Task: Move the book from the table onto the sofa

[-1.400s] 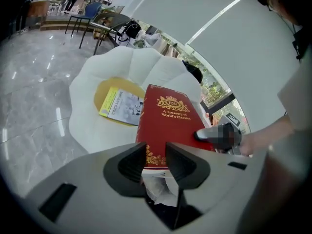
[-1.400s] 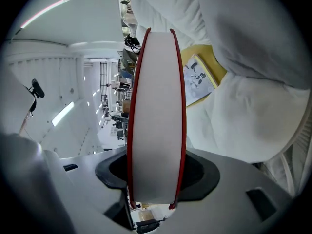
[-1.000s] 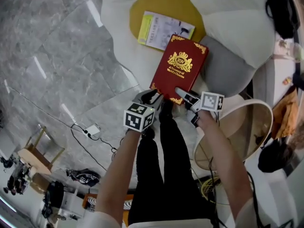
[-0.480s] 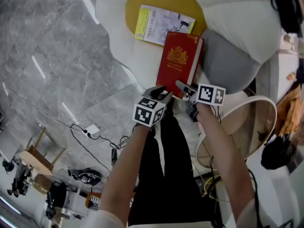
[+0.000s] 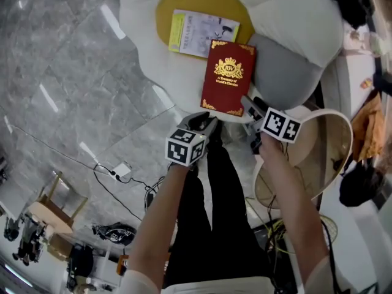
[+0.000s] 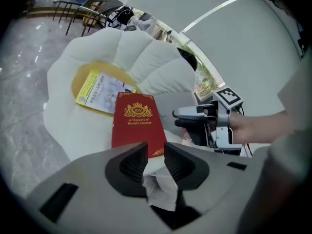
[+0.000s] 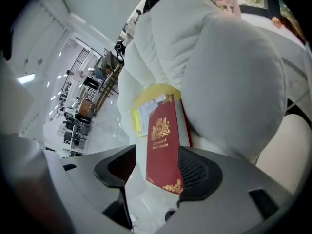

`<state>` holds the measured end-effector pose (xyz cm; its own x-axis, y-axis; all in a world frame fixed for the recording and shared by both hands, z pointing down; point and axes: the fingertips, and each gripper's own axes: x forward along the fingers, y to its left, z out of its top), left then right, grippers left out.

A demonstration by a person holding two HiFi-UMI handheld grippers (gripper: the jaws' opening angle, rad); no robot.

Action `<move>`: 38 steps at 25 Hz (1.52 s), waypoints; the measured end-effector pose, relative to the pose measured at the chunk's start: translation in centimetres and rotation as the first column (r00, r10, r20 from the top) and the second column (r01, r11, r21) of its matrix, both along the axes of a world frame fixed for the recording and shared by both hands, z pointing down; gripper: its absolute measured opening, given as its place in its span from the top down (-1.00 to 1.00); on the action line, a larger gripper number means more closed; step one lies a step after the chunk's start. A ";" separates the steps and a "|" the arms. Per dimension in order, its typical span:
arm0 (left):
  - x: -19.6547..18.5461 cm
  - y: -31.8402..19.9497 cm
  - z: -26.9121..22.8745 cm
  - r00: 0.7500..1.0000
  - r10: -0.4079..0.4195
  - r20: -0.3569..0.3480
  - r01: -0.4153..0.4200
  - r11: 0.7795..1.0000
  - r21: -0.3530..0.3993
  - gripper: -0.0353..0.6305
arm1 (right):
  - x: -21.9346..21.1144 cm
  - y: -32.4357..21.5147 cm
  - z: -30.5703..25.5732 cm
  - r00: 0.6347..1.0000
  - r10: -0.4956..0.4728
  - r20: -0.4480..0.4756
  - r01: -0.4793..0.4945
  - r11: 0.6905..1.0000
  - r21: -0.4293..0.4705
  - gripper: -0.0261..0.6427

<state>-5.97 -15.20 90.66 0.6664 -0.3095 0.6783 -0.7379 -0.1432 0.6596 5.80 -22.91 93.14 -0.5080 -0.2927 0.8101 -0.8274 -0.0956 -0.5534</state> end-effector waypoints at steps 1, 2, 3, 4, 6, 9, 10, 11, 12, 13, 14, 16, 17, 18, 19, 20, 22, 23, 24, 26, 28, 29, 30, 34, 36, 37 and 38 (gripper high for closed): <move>-0.5 0.1 -1.2 1.000 -0.012 -0.004 0.012 1.000 0.014 0.60 | -0.2 0.0 -1.2 1.000 0.002 0.015 -0.002 1.000 0.015 0.08; -1.0 0.2 -2.6 1.000 -0.025 -0.006 0.025 0.999 0.029 0.63 | -0.6 0.1 -2.6 0.999 -0.004 0.036 0.003 1.000 0.029 0.12; -1.6 0.3 -4.0 0.999 -0.038 -0.007 0.038 0.998 0.043 0.64 | -1.1 0.2 -4.1 0.998 -0.016 0.058 0.014 0.999 0.046 0.19; -2.2 0.5 -5.5 0.999 -0.050 -0.007 0.050 0.997 0.056 0.66 | -1.7 0.6 -5.8 0.996 -0.035 0.077 0.030 0.997 0.065 0.27; -3.2 1.1 -9.0 0.998 -0.069 -0.009 0.069 0.994 0.081 0.68 | -2.6 1.8 -9.6 0.993 -0.078 0.093 0.068 0.992 0.103 0.38; -4.3 2.5 -14.9 0.997 -0.073 -0.013 0.074 0.990 0.122 0.73 | -3.4 4.0 -15.4 0.989 -0.119 0.092 0.103 0.982 0.160 0.61; -4.8 3.1 -16.8 0.998 -0.067 -0.011 0.068 0.989 0.135 0.74 | -3.6 4.6 -17.2 0.988 -0.123 0.097 0.105 0.978 0.180 0.66; -5.2 3.6 -18.6 0.998 -0.061 -0.009 0.061 0.987 0.148 0.76 | -3.9 5.4 -19.1 0.986 -0.127 0.104 0.104 0.974 0.200 0.70; -5.7 4.2 -20.4 0.998 -0.056 -0.008 0.056 0.986 0.160 0.79 | -4.3 6.1 -21.1 0.984 -0.132 0.116 0.104 0.970 0.221 0.73; -6.1 4.9 -22.3 0.999 -0.053 -0.007 0.053 0.984 0.171 0.81 | -4.8 7.0 -23.2 0.982 -0.140 0.131 0.105 0.965 0.242 0.75; -6.6 5.5 -24.1 0.999 -0.052 -0.009 0.052 0.982 0.183 0.82 | -5.3 7.8 -25.3 0.978 -0.150 0.144 0.109 0.959 0.263 0.77; -7.6 6.2 -27.8 0.998 -0.053 -0.016 0.055 0.975 0.214 0.87 | -6.2 9.1 -29.3 0.971 -0.173 0.162 0.117 0.945 0.304 0.78; -8.1 6.4 -29.6 0.998 -0.055 -0.021 0.058 0.971 0.231 0.88 | -6.5 9.5 -31.2 0.969 -0.182 0.167 0.120 0.938 0.324 0.78; -8.5 6.7 -31.4 0.998 -0.056 -0.025 0.060 0.968 0.245 0.89 | -6.7 10.0 -33.0 0.967 -0.189 0.169 0.122 0.932 0.341 0.79; -8.8 7.2 -33.1 0.998 -0.056 -0.030 0.062 0.965 0.256 0.89 | -6.7 10.6 -34.8 0.967 -0.193 0.169 0.122 0.926 0.357 0.79; -9.1 7.8 -34.7 0.998 -0.055 -0.034 0.062 0.962 0.267 0.89 | -6.7 11.3 -36.4 0.967 -0.193 0.168 0.120 0.921 0.370 0.79; -9.5 9.3 -37.9 0.998 -0.051 -0.041 0.061 0.954 0.293 0.89 | -6.5 12.8 -39.5 0.969 -0.187 0.164 0.110 0.913 0.393 0.79; -9.8 10.1 -39.4 0.998 -0.049 -0.042 0.060 0.948 0.311 0.89 | -6.5 13.6 -40.9 0.970 -0.183 0.162 0.104 0.909 0.404 0.79; -10.0 10.8 -40.9 0.998 -0.046 -0.041 0.057 0.942 0.332 0.89 | -6.5 14.3 -42.4 0.970 -0.182 0.162 0.100 0.905 0.414 0.79; -10.2 12.1 -43.6 0.999 -0.035 -0.039 0.047 0.930 0.366 0.89 | -6.8 15.8 -45.0 0.970 -0.190 0.152 0.106 0.891 0.441 0.79; -10.2 13.3 -45.7 0.999 -0.018 -0.043 0.033 0.922 0.386 0.89 | -6.9 17.1 -47.4 0.971 -0.204 0.120 0.125 0.872 0.474 0.79; -10.1 13.9 -46.7 0.999 -0.009 -0.046 0.026 0.919 0.393 0.89 | -6.8 17.9 -48.6 0.973 -0.210 0.099 0.137 0.862 0.488 0.79; -10.0 14.6 -47.7 0.999 0.000 -0.046 0.018 0.917 0.399 0.89 | -6.7 18.8 -49.6 0.974 -0.215 0.078 0.148 0.853 0.500 0.79; -9.4 16.9 -51.0 0.998 0.039 -0.040 -0.018 0.901 0.434 0.89 | -6.0 22.0 -52.4 0.978 -0.209 0.023 0.165 0.832 0.530 0.79; -9.1 18.0 -52.5 0.997 0.057 -0.045 -0.031 0.896 0.444 0.89 | -5.5 23.5 -53.4 0.981 -0.196 0.010 0.161 0.831 0.532 0.79; -8.9 18.6 -53.2 0.997 0.064 -0.047 -0.036 0.894 0.446 0.89 | -5.3 24.2 -53.9 0.982 -0.188 0.006 0.156 0.832 0.532 0.79; -8.8 19.1 -53.7 0.996 0.070 -0.047 -0.042 0.894 0.447 0.89 | -5.1 24.9 -54.5 0.983 -0.182 0.004 0.151 0.832 0.534 0.78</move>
<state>-14.81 3.89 36.91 0.7268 -0.5303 0.4366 -0.6809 -0.4721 0.5599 0.72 1.98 38.60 -0.6252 -0.5759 0.5267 -0.7725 0.3609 -0.5224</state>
